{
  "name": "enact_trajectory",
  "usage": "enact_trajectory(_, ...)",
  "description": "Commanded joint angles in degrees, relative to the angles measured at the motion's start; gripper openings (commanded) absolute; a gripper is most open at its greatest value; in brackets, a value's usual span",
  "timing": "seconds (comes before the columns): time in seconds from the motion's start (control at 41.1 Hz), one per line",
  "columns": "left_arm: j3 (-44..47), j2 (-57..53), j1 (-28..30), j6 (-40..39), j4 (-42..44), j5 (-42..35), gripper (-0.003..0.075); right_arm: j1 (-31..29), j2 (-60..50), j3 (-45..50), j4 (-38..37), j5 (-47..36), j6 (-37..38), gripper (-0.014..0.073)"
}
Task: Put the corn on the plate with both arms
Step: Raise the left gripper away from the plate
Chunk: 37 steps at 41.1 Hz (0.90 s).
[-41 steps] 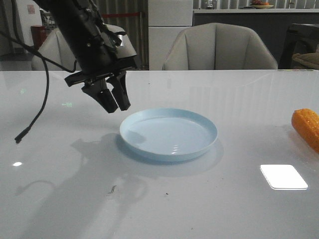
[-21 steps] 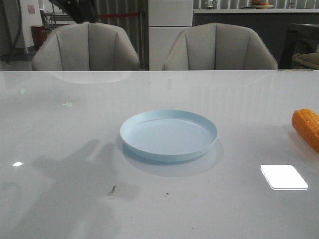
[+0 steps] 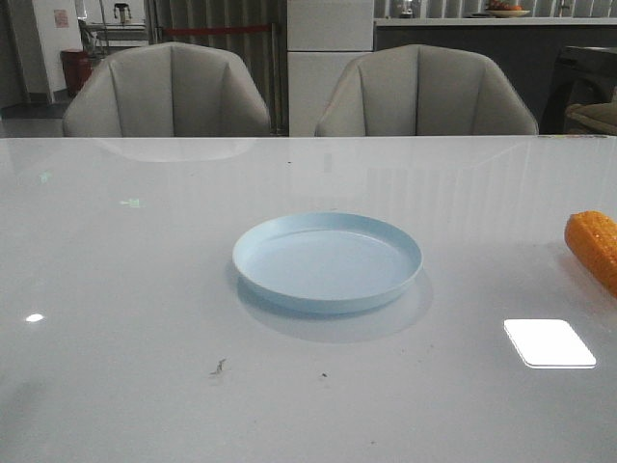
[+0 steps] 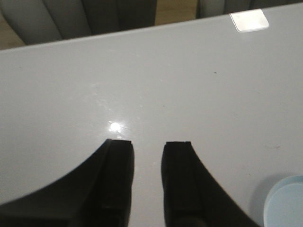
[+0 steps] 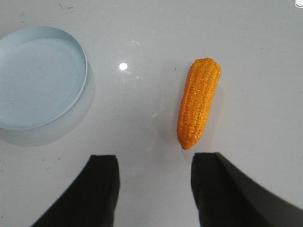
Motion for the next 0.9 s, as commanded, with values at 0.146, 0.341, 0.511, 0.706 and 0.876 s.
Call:
enact_trajectory(0.146,7.8,-13.4,4.3,4.2,0.4,-0.7,0.0254,-0.3,-0.5,-2.0,0.4,-3.2,0.1,0.0456)
enact_trajectory(0.341,30.7,-26.4,4.3,5.0,3.5,-11.6,0.0254,-0.3,-0.5,-2.0,0.4,-3.3,0.1,0.0456)
enact_trajectory(0.511,61.0,-42.3,4.3,4.9,3.5,-31.4,0.0254,-0.3,-0.5,-2.0,0.4,-3.2,0.1,0.0456)
enact_trajectory(0.706,88.6,-58.2,4.3,4.9,3.7,-45.6,0.0254,-0.3,0.3,-2.0,0.4,-1.6,0.1,0.0456)
enact_trajectory(0.876,100.5,-69.4,4.3,4.2,3.4,-49.6,0.0254,-0.4,5.4,-3.1,0.2,-2.0,0.2,0.0456)
